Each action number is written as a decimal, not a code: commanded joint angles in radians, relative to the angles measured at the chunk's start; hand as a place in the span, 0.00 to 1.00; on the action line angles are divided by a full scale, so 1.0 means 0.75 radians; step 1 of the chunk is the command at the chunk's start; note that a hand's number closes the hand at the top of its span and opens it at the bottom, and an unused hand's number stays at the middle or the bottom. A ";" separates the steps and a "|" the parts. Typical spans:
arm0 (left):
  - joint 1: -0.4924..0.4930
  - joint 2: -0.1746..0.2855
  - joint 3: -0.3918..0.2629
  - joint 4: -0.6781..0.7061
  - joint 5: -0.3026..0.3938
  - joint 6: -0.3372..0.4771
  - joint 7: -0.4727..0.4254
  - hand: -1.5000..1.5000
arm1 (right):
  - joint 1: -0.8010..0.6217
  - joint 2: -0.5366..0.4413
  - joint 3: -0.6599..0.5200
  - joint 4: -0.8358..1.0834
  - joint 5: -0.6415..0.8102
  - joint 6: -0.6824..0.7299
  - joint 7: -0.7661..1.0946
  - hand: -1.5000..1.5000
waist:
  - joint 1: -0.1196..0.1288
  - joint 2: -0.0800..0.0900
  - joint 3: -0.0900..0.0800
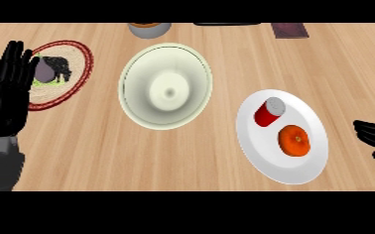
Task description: Pick the squash from the plate and place it in the bowl
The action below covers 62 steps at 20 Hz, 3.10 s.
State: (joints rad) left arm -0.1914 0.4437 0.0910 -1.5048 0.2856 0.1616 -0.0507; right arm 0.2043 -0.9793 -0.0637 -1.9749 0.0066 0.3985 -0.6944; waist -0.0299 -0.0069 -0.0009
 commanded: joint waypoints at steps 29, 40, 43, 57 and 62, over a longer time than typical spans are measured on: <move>-0.061 -0.077 0.089 0.145 -0.050 -0.153 -0.080 0.50 | -0.286 0.042 0.267 0.413 0.890 0.100 -0.019 0.00 | 0.046 0.011 0.001; -0.091 -0.087 0.139 0.053 -0.089 -0.126 0.031 0.50 | -0.369 0.195 0.304 0.598 1.064 0.043 -0.130 0.00 | 0.038 0.009 0.001; -0.105 -0.112 0.105 0.078 -0.127 -0.120 0.023 0.50 | -0.374 0.300 0.394 0.676 1.131 -0.047 -0.141 0.00 | 0.039 0.010 0.001; -0.140 -0.183 0.116 0.107 -0.181 -0.124 -0.001 0.50 | -0.537 0.452 0.394 0.865 1.313 -0.053 -0.150 0.00 | 0.042 0.011 0.001; -0.049 -0.167 0.147 -0.012 -0.147 -0.173 0.068 0.50 | -0.474 0.516 0.422 0.830 1.399 -0.045 -0.082 0.00 | 0.041 0.008 0.001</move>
State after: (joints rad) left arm -0.2348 0.3186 0.1918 -1.4889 0.1667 0.0447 -0.0288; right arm -0.1559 -0.6394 0.2375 -1.3425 1.0133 0.3285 -0.7776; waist 0.0019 0.0002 -0.0001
